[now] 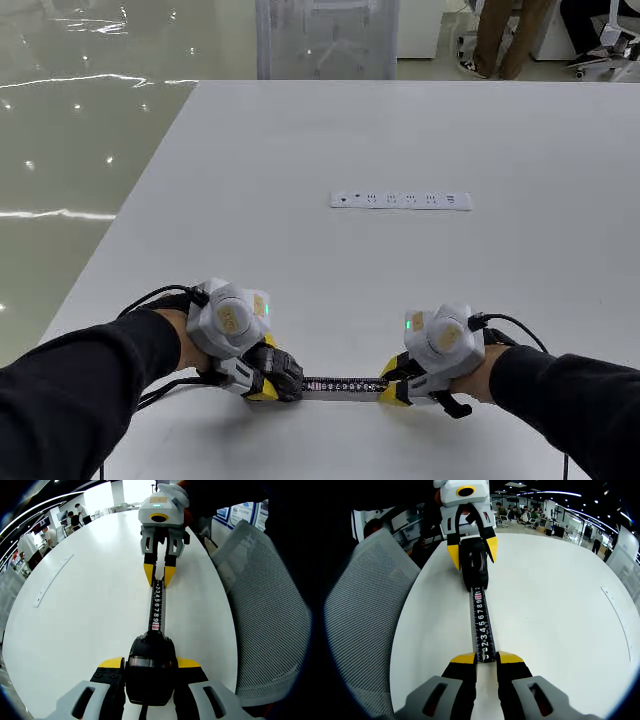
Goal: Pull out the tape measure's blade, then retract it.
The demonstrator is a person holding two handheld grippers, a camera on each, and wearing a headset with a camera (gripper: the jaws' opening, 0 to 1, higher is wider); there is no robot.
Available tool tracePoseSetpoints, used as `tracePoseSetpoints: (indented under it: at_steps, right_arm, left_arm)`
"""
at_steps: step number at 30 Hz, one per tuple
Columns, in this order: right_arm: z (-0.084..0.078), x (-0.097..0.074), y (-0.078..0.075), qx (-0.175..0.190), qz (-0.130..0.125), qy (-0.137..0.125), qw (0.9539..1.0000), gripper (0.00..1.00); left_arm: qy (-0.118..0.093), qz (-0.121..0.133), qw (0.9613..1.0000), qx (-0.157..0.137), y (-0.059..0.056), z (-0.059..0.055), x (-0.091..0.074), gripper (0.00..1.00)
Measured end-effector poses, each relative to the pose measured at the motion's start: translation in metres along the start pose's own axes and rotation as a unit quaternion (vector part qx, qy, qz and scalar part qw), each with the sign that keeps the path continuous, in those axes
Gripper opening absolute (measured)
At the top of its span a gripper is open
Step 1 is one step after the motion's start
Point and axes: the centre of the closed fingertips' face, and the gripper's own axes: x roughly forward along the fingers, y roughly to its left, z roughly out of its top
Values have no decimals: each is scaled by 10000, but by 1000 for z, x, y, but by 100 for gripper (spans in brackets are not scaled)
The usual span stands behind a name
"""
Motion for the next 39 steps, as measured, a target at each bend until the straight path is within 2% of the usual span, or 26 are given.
tracePoseSetpoints:
  at_steps: [39]
  right_arm:
    - [-29,-25,-3,241,-137,-12,9996,11]
  left_arm:
    - [13,14,10000,-20,0,0,0,33]
